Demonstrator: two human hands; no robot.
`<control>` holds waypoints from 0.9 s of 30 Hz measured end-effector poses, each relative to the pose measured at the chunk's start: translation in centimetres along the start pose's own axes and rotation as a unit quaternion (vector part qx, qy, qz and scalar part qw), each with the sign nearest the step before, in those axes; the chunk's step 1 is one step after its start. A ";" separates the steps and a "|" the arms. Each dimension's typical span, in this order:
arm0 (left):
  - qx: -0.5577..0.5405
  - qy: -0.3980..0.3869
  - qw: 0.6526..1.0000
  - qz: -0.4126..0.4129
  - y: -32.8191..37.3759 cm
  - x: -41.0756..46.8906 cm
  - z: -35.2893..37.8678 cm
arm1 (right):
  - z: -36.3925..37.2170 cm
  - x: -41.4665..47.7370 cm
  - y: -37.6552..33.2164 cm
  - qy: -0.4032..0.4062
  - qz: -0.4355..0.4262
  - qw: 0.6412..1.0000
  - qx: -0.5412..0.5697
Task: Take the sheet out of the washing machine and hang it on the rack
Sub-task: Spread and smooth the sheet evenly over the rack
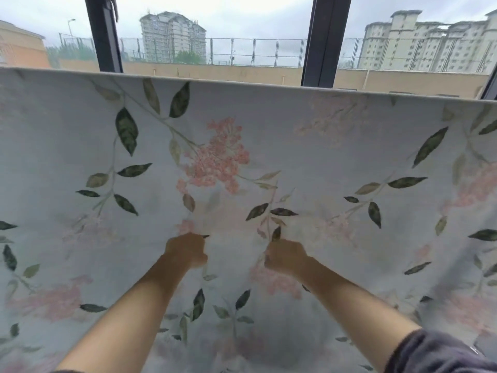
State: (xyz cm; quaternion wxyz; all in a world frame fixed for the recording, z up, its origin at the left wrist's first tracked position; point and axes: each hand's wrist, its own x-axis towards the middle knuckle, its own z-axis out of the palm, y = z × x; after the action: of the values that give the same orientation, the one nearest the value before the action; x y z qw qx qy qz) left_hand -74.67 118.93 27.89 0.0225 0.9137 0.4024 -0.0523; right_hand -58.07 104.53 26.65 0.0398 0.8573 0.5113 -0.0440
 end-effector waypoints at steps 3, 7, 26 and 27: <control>-0.064 0.291 0.955 -0.010 -1.2 -0.8 -1.8 | -2.6 0.2 -1.4 0.267 -0.048 0.961 0.046; -0.047 0.600 0.797 0.054 -3.3 -0.4 -6.2 | -8.4 0.9 -4.9 0.593 -0.183 0.779 0.089; 0.099 0.096 0.990 0.001 -21.4 -2.1 -1.1 | -2.9 4.3 -21.2 0.111 0.024 0.991 -0.071; 0.079 -0.009 0.997 -0.004 -22.2 -2.8 0.2 | -1.3 3.6 -22.0 -0.020 0.038 0.998 -0.052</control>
State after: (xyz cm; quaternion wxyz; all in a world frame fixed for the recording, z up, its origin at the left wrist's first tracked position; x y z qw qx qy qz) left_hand -92.94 131.85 28.00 -0.0460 0.9106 0.4002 -0.0921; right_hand -75.66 118.28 27.03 0.0963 0.8719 0.4790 -0.0330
